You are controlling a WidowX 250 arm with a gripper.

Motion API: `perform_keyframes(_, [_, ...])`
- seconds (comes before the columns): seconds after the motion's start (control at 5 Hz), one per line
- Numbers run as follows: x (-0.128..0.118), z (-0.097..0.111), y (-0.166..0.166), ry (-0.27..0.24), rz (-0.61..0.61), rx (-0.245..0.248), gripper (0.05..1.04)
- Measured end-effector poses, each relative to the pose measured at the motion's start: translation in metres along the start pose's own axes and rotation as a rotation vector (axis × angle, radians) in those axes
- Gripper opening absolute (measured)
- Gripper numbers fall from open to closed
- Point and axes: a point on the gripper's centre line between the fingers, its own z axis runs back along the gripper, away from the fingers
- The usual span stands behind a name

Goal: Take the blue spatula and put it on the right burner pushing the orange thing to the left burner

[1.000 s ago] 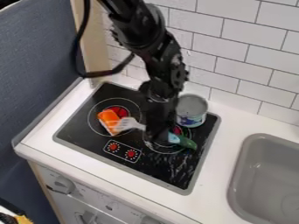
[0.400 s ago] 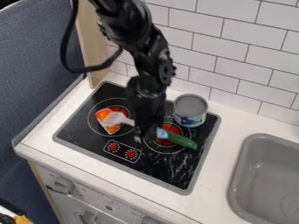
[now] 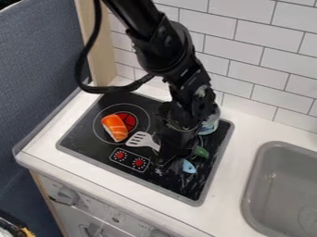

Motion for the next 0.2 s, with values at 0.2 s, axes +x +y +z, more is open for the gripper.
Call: perform_keyframes(0.2, [-0.0122, -0.0103, -0.0035, 0.012, -0.058, -0.004, 0.324])
